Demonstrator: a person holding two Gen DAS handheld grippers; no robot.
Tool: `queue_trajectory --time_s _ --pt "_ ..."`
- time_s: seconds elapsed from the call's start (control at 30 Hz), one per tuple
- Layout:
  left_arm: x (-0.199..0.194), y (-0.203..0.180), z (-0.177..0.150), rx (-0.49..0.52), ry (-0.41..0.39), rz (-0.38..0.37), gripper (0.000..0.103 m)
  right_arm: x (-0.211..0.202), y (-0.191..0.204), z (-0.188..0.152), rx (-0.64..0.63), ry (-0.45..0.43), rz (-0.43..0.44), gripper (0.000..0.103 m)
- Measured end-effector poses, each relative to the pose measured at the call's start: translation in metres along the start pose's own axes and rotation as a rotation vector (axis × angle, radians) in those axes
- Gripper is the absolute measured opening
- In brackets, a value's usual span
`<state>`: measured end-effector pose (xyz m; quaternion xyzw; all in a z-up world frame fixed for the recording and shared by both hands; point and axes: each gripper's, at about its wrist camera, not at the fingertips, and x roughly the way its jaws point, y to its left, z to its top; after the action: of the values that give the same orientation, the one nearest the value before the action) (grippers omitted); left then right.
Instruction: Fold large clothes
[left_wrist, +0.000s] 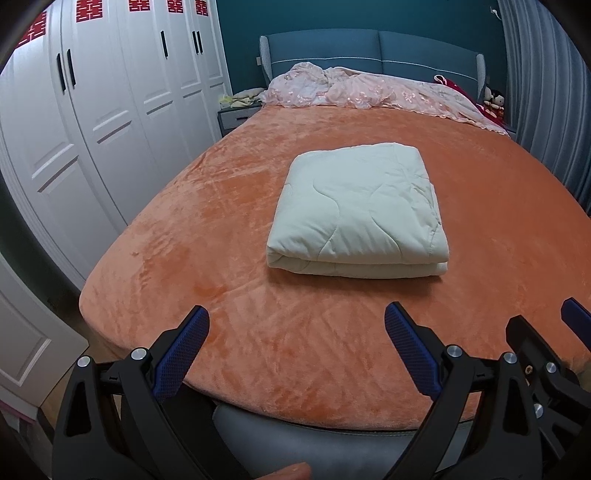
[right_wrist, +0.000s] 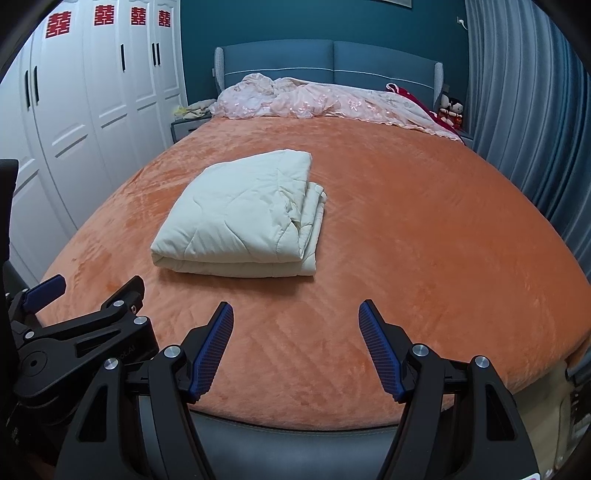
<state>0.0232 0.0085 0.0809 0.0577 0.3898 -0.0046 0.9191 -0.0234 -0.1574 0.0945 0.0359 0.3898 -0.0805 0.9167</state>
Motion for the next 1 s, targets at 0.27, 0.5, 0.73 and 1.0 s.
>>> queue_trajectory --time_s 0.27,0.5,0.73,1.0 --pt "0.0020 0.0007 -0.0009 0.005 0.008 -0.010 0.092 -0.0005 -0.0004 -0.0007 -0.001 0.002 0.000 0.068" --pt "0.0022 0.0004 -0.0014 0.013 0.007 -0.006 0.092 0.0005 0.0000 -0.0013 -0.001 0.006 -0.002 0.068" --pt "0.0059 0.0055 0.0000 0.015 0.021 -0.020 0.089 0.0011 -0.0001 -0.0027 0.001 0.010 -0.004 0.068" --pt "0.0092 0.0053 -0.0018 0.020 0.022 -0.028 0.087 0.0045 0.0005 -0.0049 0.002 0.022 -0.015 0.068"
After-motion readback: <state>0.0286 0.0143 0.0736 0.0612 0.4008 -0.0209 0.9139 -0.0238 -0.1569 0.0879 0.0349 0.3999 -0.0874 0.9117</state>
